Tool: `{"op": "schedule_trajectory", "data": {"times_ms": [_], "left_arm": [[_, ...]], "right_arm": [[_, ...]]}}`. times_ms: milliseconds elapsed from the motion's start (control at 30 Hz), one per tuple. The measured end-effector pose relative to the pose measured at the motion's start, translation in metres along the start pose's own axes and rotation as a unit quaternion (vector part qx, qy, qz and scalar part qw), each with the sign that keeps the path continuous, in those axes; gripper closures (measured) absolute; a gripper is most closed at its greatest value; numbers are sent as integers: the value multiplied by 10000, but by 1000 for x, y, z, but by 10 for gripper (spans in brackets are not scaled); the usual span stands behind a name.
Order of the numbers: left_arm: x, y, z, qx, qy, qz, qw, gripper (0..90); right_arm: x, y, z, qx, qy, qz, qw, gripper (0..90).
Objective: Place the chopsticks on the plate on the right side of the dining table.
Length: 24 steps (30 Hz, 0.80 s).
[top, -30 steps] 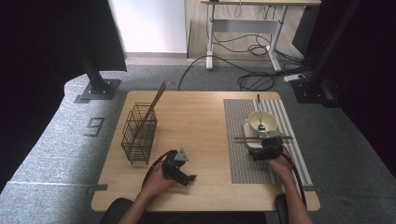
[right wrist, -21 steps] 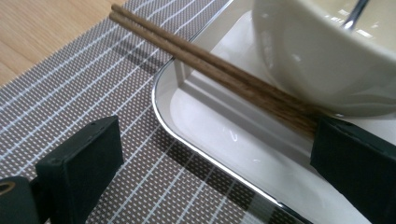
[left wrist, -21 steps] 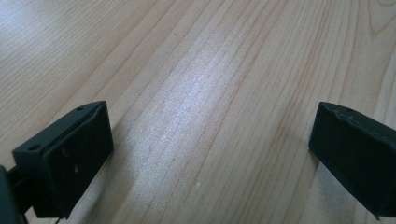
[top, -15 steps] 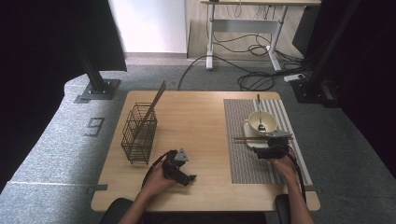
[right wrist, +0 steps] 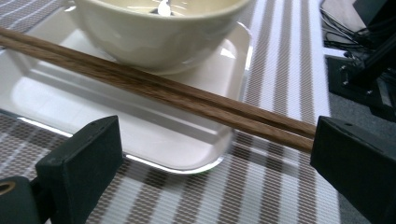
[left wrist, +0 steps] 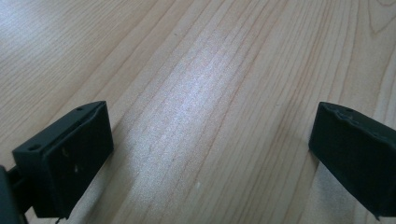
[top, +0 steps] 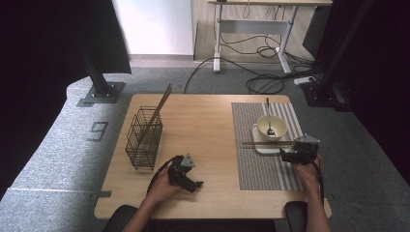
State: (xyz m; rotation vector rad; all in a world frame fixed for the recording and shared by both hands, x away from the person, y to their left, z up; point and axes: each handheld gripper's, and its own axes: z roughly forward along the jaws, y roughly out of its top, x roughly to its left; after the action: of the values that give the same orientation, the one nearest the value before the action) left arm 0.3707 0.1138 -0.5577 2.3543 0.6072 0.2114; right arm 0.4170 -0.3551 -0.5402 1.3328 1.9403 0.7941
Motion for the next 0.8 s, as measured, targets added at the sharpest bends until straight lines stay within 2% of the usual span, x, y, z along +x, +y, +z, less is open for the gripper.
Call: {"op": "schedule_trajectory", "data": {"times_ms": [233, 400, 633, 800], "left_arm": [[0, 0, 0, 0, 0, 1, 10000, 0], [0, 0, 0, 0, 0, 0, 10000, 0], [0, 0, 0, 3, -3, 7, 10000, 0], [0, 0, 0, 3, -3, 8, 10000, 0]], "right_arm": [[-16, -8, 2, -27, -164, 286, 9995, 14], [-22, -11, 7, -45, -151, 434, 9989, 18], [-24, -11, 13, -26, -165, 442, 9989, 51], [-25, -12, 13, -29, -88, 493, 9987, 82]]}}
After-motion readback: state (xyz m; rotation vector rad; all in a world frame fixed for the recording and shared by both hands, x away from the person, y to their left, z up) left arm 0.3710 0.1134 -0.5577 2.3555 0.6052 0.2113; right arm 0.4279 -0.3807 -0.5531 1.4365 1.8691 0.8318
